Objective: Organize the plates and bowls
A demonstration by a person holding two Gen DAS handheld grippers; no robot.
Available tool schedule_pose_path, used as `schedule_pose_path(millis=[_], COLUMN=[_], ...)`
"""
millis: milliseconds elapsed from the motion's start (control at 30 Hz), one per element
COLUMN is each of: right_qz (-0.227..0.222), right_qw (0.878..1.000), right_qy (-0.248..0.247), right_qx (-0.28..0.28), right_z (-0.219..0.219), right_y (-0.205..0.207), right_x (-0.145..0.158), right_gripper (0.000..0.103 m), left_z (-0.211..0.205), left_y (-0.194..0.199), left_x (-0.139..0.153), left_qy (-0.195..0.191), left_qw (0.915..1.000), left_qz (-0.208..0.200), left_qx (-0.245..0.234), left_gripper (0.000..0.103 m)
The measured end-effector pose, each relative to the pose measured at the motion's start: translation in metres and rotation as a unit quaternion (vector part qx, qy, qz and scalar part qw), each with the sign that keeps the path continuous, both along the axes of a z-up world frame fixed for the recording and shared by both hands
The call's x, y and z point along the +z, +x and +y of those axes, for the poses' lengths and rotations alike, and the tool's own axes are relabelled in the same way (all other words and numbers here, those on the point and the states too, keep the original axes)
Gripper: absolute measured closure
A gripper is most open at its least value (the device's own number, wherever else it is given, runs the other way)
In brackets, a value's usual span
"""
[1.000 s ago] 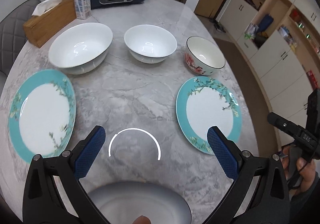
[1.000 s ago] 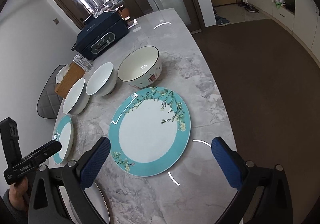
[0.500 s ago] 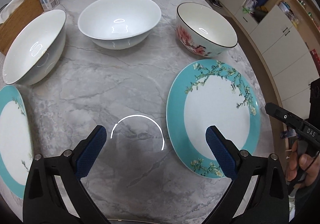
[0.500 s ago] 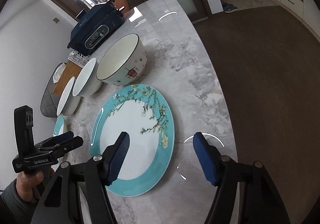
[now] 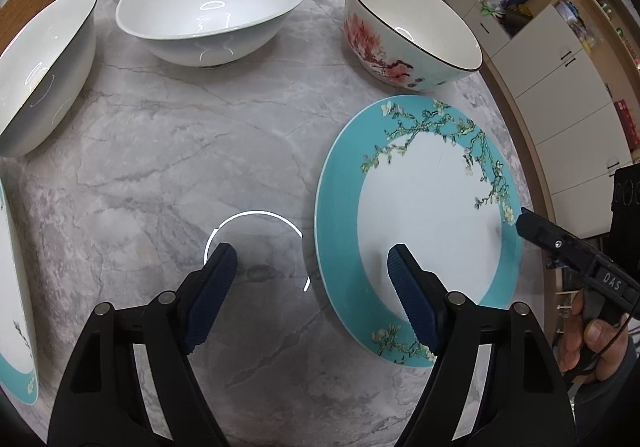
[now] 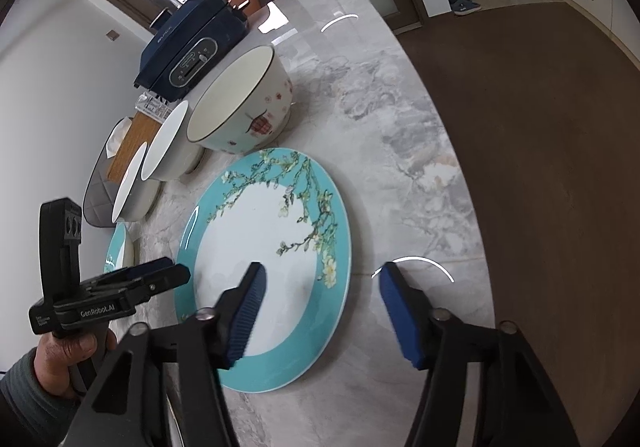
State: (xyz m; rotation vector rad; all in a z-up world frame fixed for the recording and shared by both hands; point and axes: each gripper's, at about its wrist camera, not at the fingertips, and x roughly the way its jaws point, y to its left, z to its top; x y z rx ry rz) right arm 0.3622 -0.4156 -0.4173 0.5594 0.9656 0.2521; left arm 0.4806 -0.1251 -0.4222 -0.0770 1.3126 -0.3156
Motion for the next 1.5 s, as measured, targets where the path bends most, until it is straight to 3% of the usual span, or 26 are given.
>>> schedule_pose_path(millis=[33, 67, 100, 200, 333, 367, 733, 1033, 1300, 1500], right_qz=[0.001, 0.002, 0.003, 0.005, 0.015, 0.018, 0.025, 0.005, -0.019, -0.025], right_qw=[1.0, 1.0, 1.0, 1.0, 1.0, 1.0, 0.999, 0.999, 0.999, 0.996], right_qy=[-0.005, -0.009, -0.008, -0.008, -0.016, -0.016, -0.033, -0.034, -0.029, -0.034], right_qx=[0.004, 0.009, 0.013, 0.012, 0.002, 0.0, -0.014, -0.004, 0.034, 0.081], right_z=[0.004, 0.006, 0.008, 0.008, 0.003, 0.001, 0.012, 0.032, 0.077, 0.124], right_y=[0.0, 0.001, 0.002, 0.004, 0.005, 0.005, 0.004, -0.011, -0.038, -0.064], right_x=[0.0, 0.0, 0.0, 0.0, -0.002, -0.003, 0.004, 0.041, 0.073, 0.079], right_gripper=[0.055, 0.06, 0.061, 0.063, 0.086, 0.088, 0.088, 0.088, 0.088, 0.088], left_z=[-0.003, -0.007, -0.01, -0.013, -0.013, -0.013, 0.002, 0.032, 0.088, 0.132], left_y=[0.001, 0.001, 0.002, 0.003, 0.005, 0.005, -0.007, -0.031, -0.086, -0.143], left_x=[0.001, 0.001, 0.001, 0.0, 0.0, 0.001, 0.017, 0.055, 0.095, 0.109], left_qy=[-0.003, 0.0, -0.003, -0.008, -0.013, -0.013, -0.012, -0.02, -0.025, -0.018], left_qw=[1.0, 0.9999, 0.9998, 0.9999, 0.9999, 0.9999, 0.9999, 0.9992, 0.9965, 0.9936], left_qz=[-0.004, -0.005, 0.0, 0.005, 0.007, 0.008, 0.002, -0.02, -0.045, -0.053], left_qx=[-0.008, -0.014, -0.019, -0.014, -0.008, -0.008, 0.009, 0.03, 0.066, 0.098], left_gripper=[0.05, 0.061, 0.081, 0.082, 0.084, 0.085, 0.087, 0.087, 0.087, 0.087])
